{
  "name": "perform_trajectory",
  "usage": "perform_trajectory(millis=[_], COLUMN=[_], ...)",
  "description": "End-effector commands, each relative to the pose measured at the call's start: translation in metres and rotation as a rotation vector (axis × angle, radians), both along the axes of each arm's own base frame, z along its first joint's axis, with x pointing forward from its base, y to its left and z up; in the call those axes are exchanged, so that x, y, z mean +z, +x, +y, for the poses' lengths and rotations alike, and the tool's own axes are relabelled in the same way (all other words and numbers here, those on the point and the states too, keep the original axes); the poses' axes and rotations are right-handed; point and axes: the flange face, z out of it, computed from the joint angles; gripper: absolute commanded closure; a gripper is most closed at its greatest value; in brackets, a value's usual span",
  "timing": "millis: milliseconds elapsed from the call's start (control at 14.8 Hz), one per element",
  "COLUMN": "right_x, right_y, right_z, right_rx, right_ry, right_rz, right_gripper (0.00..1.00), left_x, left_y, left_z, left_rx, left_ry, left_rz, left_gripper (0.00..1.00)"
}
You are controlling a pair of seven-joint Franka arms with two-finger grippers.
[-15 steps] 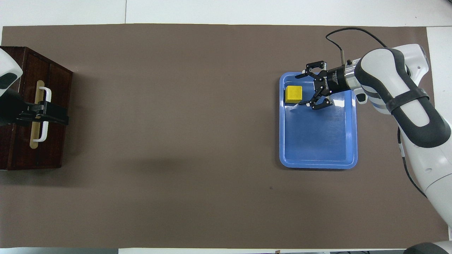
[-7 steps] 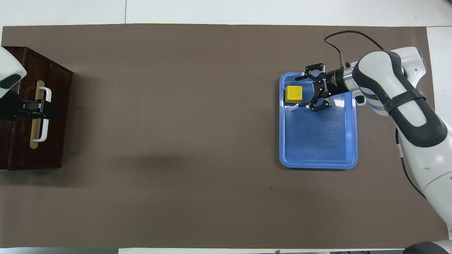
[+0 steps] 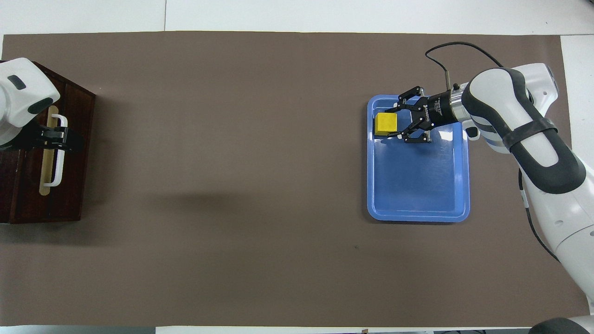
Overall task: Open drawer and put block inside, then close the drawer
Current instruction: 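Lower the right gripper over the yellow block and close on it, then lift the block with the right gripper while the left gripper grips the drawer handle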
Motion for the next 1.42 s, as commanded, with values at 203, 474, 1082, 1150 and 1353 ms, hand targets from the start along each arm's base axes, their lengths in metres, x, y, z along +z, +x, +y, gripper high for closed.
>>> perform_trajectory(millis=[203,474,1082,1150,1353], right_x=[0.006,0.055,0.189,0.203,0.233], right_y=[0.001,0.019,0.01,0.005,-0.005], right_z=[-0.001,0.002,0.042,0.044,0.045], right_rx=[-0.004,0.017,0.064,0.076,0.051], right_ry=[-0.005,0.016,0.014,0.017,0.017], right_rz=[-0.026,-0.022,-0.057,-0.066,-0.042], right_gripper=[1.0,1.0,1.0,1.0,1.0], left_x=[-0.041,-0.081,-0.153,-0.157,-0.168], left_y=[0.022,0.034,0.029,0.029,0.029], left_z=[-0.009,-0.021,-0.022,-0.021,-0.022], left_rx=[-0.097,0.014,0.01,0.017,0.015], left_ry=[0.251,0.302,0.327,0.333,0.325], left_rz=[0.033,-0.029,-0.06,-0.067,-0.079], left_gripper=[0.0,0.0,0.0,0.0,0.0])
